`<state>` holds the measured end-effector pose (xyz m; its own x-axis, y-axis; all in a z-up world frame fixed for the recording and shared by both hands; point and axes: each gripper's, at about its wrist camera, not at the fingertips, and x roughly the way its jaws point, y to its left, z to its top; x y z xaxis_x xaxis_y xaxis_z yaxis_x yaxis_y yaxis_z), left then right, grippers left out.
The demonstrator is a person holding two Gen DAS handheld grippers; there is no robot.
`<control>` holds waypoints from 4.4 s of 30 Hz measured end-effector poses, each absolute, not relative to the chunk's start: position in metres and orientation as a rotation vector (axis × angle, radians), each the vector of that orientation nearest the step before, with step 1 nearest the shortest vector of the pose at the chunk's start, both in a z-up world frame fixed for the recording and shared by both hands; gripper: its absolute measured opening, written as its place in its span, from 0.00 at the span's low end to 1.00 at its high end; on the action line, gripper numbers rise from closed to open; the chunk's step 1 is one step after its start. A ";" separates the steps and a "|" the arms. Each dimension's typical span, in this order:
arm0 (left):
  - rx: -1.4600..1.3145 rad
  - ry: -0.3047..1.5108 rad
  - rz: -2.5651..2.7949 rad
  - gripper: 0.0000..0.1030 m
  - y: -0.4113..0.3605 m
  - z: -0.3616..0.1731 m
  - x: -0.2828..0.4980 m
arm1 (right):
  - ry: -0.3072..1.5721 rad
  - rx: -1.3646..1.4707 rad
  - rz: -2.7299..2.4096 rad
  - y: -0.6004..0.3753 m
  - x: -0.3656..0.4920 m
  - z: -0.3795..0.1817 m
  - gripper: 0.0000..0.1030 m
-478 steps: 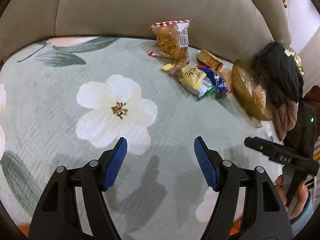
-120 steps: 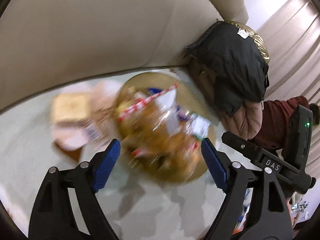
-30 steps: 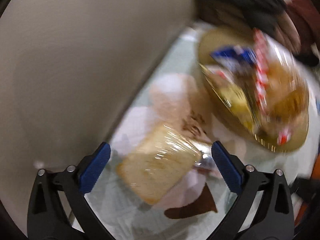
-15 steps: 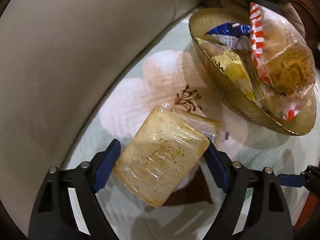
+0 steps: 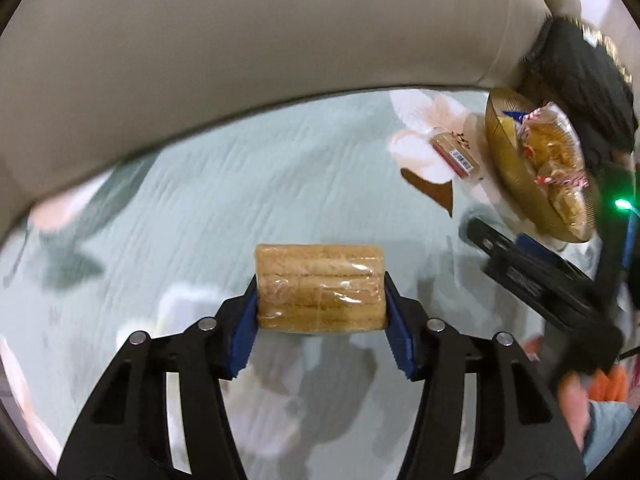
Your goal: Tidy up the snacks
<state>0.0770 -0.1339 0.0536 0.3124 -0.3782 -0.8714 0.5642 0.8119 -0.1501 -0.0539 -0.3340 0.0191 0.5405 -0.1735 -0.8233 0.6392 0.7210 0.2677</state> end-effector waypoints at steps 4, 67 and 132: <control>0.127 1.087 -0.602 0.54 -0.114 0.046 0.064 | 0.890 0.429 -0.560 -0.321 -0.039 0.016 0.81; 0.239 1.092 -0.600 0.56 -0.093 0.010 0.006 | 0.863 0.437 -0.619 -0.351 -0.002 0.007 0.90; 0.217 1.047 -0.576 0.67 -0.075 0.010 -0.012 | 1.326 0.598 -0.027 -0.312 -0.040 0.010 0.80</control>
